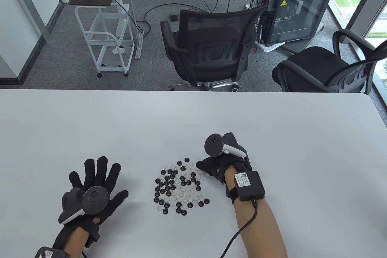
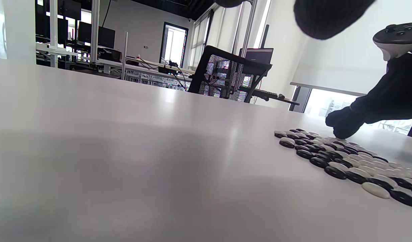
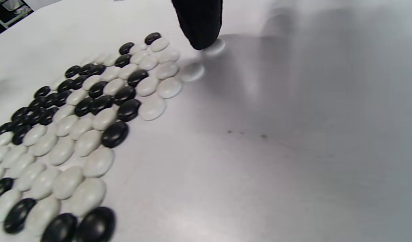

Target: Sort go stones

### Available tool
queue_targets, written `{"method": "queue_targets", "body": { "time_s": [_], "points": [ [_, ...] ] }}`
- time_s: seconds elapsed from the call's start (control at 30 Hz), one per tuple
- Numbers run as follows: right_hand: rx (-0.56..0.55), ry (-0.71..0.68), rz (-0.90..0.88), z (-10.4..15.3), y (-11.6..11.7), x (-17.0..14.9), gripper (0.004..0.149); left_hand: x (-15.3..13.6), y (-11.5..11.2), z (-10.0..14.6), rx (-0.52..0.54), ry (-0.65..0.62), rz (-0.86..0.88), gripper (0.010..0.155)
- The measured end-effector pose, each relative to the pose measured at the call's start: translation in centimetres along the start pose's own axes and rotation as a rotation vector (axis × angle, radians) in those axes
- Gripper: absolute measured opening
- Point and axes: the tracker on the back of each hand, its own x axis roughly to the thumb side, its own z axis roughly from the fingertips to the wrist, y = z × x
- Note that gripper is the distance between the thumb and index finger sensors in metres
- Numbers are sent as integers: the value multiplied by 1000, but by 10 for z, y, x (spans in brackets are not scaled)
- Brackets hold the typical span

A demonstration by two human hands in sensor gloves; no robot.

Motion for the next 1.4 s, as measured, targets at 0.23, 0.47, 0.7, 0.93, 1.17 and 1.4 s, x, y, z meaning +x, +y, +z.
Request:
{"method": "queue_targets", "body": {
  "time_s": [0.23,0.47,0.7,0.93,1.17,1.4],
  "points": [
    [12,302,-94,28,-18,-72,66,1,-1,-1,-15,3,-8,85],
    [-38,533,-81,75,-22,-146,67,-1,0,-1,-17,16,0,84],
    [-74,535,-47,99,-25,-163,67,0,-2,-4,-31,16,-3,84],
    [-86,122,-65,71,-44,-77,62,-3,-4,-5,-45,30,3,84],
    [108,-89,5,35,-22,4,63,-4,-4,-4,-47,31,4,84],
    [162,-127,37,9,1,23,64,-4,-1,-1,-31,26,9,84]
  ]
}}
